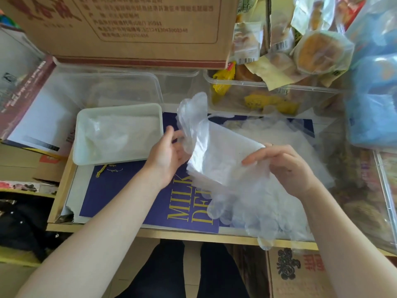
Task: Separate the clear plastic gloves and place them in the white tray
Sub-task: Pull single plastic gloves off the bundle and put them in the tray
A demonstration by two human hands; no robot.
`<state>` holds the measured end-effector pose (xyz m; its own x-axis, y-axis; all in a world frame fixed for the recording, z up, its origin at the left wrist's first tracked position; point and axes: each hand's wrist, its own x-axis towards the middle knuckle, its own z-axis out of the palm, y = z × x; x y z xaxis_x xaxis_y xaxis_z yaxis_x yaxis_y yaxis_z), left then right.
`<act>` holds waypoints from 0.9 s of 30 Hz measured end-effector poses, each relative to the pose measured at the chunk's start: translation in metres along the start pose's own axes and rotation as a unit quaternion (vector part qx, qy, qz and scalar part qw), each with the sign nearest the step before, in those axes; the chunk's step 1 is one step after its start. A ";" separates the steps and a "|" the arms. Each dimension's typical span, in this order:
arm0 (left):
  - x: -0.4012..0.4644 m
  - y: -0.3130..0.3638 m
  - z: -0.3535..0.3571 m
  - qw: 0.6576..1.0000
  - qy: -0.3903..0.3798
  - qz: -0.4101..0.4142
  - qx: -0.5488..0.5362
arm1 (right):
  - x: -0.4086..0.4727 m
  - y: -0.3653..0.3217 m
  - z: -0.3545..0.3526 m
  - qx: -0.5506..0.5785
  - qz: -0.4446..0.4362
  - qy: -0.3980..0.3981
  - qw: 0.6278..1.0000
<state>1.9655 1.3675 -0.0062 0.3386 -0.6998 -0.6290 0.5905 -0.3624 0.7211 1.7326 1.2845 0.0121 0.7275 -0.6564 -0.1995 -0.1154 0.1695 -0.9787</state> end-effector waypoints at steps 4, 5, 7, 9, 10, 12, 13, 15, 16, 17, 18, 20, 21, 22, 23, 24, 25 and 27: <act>-0.008 -0.015 -0.005 0.978 0.079 0.133 0.140 | 0.004 0.012 0.010 -0.145 -0.002 0.102 0.984; -0.012 -0.019 -0.005 0.943 0.078 0.221 0.235 | 0.006 0.015 0.013 -0.182 -0.006 0.115 0.977; -0.013 -0.025 -0.007 0.807 0.038 0.410 0.424 | 0.008 0.023 0.017 -0.237 -0.018 0.107 0.965; -0.009 -0.027 -0.006 0.663 -0.030 0.519 0.539 | 0.008 0.027 0.019 -0.276 -0.049 0.081 0.956; -0.004 -0.025 -0.004 0.613 -0.063 0.539 0.575 | 0.006 0.028 0.020 -0.288 -0.071 0.068 0.952; 0.005 -0.020 0.003 0.553 -0.117 0.538 0.625 | 0.004 0.026 0.023 -0.303 -0.106 0.046 0.946; 0.009 -0.017 0.006 0.540 -0.142 0.519 0.647 | 0.003 0.025 0.023 -0.310 -0.123 0.031 0.942; 0.016 -0.010 0.010 0.554 -0.193 0.431 0.686 | 0.001 0.023 0.023 -0.338 -0.159 0.006 0.928; 0.020 -0.007 0.011 0.563 -0.212 0.369 0.709 | 0.000 0.023 0.022 -0.348 -0.165 0.000 0.923; 0.024 -0.004 0.011 0.552 -0.221 0.317 0.739 | -0.001 0.023 0.020 -0.355 -0.160 -0.005 0.921; 0.026 -0.001 0.011 0.539 -0.227 0.274 0.763 | -0.002 0.023 0.017 -0.363 -0.151 -0.009 0.920; 0.027 0.002 0.008 0.561 -0.230 0.222 0.764 | -0.005 0.025 0.011 -0.389 -0.121 -0.011 0.913; 0.026 0.003 0.005 0.589 -0.224 0.203 0.750 | -0.006 0.030 0.007 -0.402 -0.096 -0.002 0.911; 0.026 0.005 0.002 0.612 -0.215 0.197 0.735 | -0.006 0.034 0.002 -0.416 -0.062 0.017 0.907; 0.025 0.007 -0.001 0.623 -0.206 0.197 0.728 | -0.006 0.036 -0.002 -0.435 -0.021 0.035 0.899; 0.023 0.008 -0.002 0.625 -0.201 0.201 0.727 | -0.007 0.037 -0.005 -0.462 0.010 0.048 0.885; 0.020 0.011 -0.002 0.620 -0.199 0.203 0.731 | -0.007 0.037 -0.006 -0.494 0.014 0.062 0.867; 0.012 0.016 0.001 0.602 -0.201 0.209 0.744 | -0.006 0.032 0.004 -0.551 -0.034 0.083 0.830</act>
<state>1.9780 1.3524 -0.0024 -0.1522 -0.9052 -0.3968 -0.8962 -0.0429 0.4415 1.7276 1.2966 -0.0182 0.6644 -0.7452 -0.0564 -0.6934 -0.5866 -0.4184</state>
